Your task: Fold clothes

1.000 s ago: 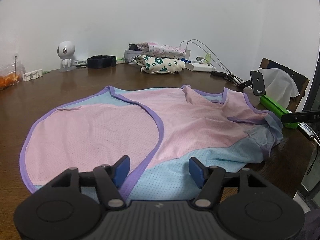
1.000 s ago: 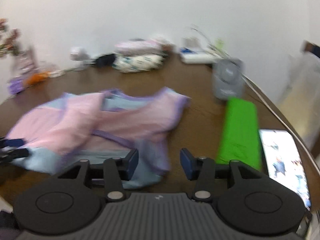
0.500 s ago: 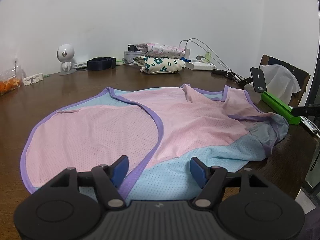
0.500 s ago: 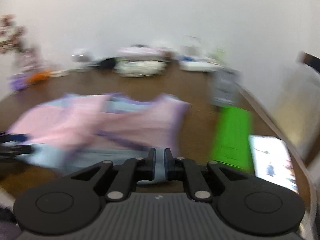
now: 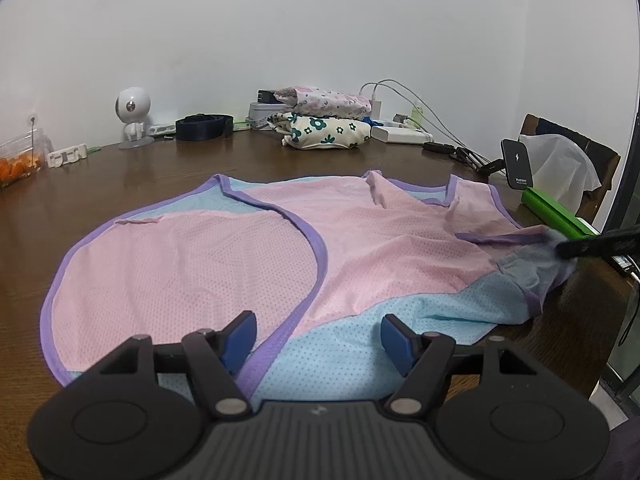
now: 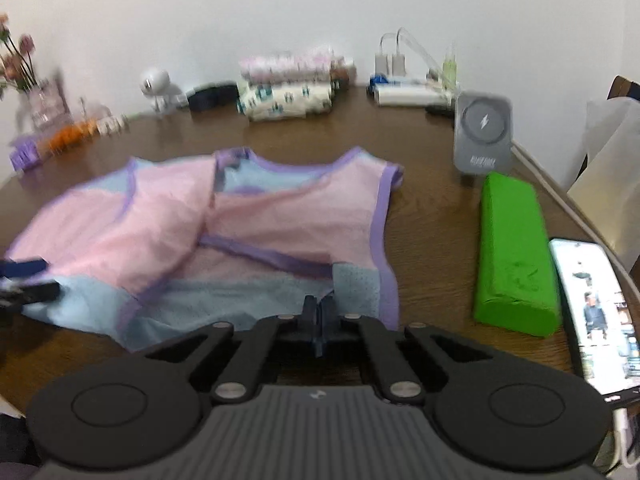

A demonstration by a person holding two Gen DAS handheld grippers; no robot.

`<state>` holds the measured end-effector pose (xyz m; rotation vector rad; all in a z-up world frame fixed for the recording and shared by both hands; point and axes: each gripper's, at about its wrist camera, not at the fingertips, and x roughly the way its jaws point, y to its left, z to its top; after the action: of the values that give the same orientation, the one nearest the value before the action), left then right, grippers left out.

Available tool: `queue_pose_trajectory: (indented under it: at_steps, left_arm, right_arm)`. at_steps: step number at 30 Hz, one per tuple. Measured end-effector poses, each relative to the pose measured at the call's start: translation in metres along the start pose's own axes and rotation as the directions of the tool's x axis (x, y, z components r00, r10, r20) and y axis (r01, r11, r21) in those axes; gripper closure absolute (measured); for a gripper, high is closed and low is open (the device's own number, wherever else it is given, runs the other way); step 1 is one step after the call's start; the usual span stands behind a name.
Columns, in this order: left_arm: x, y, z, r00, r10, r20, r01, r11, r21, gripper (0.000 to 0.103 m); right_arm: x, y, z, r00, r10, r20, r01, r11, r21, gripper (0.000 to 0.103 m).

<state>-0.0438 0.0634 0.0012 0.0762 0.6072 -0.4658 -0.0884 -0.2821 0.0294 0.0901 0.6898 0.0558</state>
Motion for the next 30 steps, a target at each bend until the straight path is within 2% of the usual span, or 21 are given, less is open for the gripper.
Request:
queue_pose_trajectory:
  at_steps: [3, 5, 8, 11, 14, 17, 18, 20, 23, 24, 25, 26, 27, 29, 30]
  left_arm:
    - [0.0, 0.0, 0.0, 1.0, 0.0, 0.0, 0.0, 1.0, 0.0, 0.034]
    - [0.0, 0.0, 0.0, 1.0, -0.001, 0.0, 0.001, 1.0, 0.001, 0.034]
    - [0.0, 0.0, 0.001, 1.0, 0.0, -0.005, 0.0, 1.0, -0.003, 0.034]
    - [-0.001, 0.0, 0.007, 1.0, -0.003, -0.022, 0.002, 1.0, -0.028, 0.037]
    - [-0.01, -0.016, 0.025, 0.996, -0.086, 0.031, 0.086, 0.996, -0.007, 0.036]
    - [-0.01, -0.046, 0.046, 0.983, -0.172, 0.067, 0.168, 0.984, 0.051, 0.036]
    - [-0.008, -0.057, 0.052, 0.976, -0.206, 0.068, 0.202, 0.977, 0.065, 0.036]
    - [-0.001, -0.079, 0.058, 0.956, -0.288, 0.054, 0.282, 0.955, 0.09, 0.036]
    - [0.011, -0.122, 0.055, 0.903, -0.429, -0.018, 0.426, 0.889, 0.171, 0.036]
    - [0.015, -0.138, 0.053, 0.882, -0.469, -0.047, 0.468, 0.861, 0.2, 0.036]
    - [0.019, -0.151, 0.05, 0.868, -0.491, -0.076, 0.494, 0.84, 0.226, 0.036]
    - [0.024, -0.162, 0.046, 0.858, -0.503, -0.104, 0.512, 0.822, 0.249, 0.036]
    - [0.028, -0.173, 0.042, 0.849, -0.512, -0.132, 0.528, 0.804, 0.272, 0.036]
    - [0.037, -0.181, 0.036, 0.846, -0.509, -0.158, 0.533, 0.801, 0.272, 0.037]
    - [0.041, -0.185, 0.034, 0.845, -0.507, -0.17, 0.534, 0.801, 0.27, 0.045]
  right_arm:
    - [-0.024, -0.01, -0.001, 0.997, 0.069, 0.014, -0.069, 0.998, 0.011, 0.102]
    - [-0.026, -0.017, -0.008, 0.993, 0.115, -0.012, -0.115, 0.993, 0.015, 0.101]
    - [-0.023, -0.024, -0.011, 0.989, 0.141, -0.042, -0.141, 0.99, 0.0, 0.101]
    - [-0.025, -0.03, -0.007, 0.989, 0.145, -0.011, -0.145, 0.989, 0.001, 0.101]
    - [-0.025, -0.031, -0.008, 0.989, 0.15, -0.008, -0.15, 0.989, -0.016, 0.101]
    - [-0.045, -0.029, -0.006, 0.972, 0.221, 0.073, -0.216, 0.974, -0.071, 0.101]
    - [-0.052, -0.03, -0.006, 0.966, 0.244, 0.087, -0.235, 0.967, -0.103, 0.101]
    - [-0.056, -0.031, -0.009, 0.962, 0.269, 0.053, -0.256, 0.95, -0.177, 0.101]
    - [-0.059, -0.034, -0.022, 0.948, 0.315, -0.033, -0.312, 0.908, -0.278, 0.099]
    - [-0.06, -0.035, -0.024, 0.945, 0.32, -0.061, -0.323, 0.898, -0.298, 0.097]
    - [-0.063, -0.036, -0.026, 0.943, 0.325, -0.076, -0.332, 0.89, -0.313, 0.089]
    - [-0.068, -0.039, -0.027, 0.942, 0.331, -0.06, -0.332, 0.888, -0.318, 0.075]
    - [-0.072, -0.043, -0.026, 0.942, 0.333, -0.036, -0.327, 0.891, -0.315, 0.069]
    - [-0.072, -0.054, -0.022, 0.954, 0.301, 0.014, -0.287, 0.921, -0.264, 0.068]
    - [-0.066, -0.058, -0.022, 0.959, 0.283, 0.014, -0.272, 0.933, -0.237, 0.068]
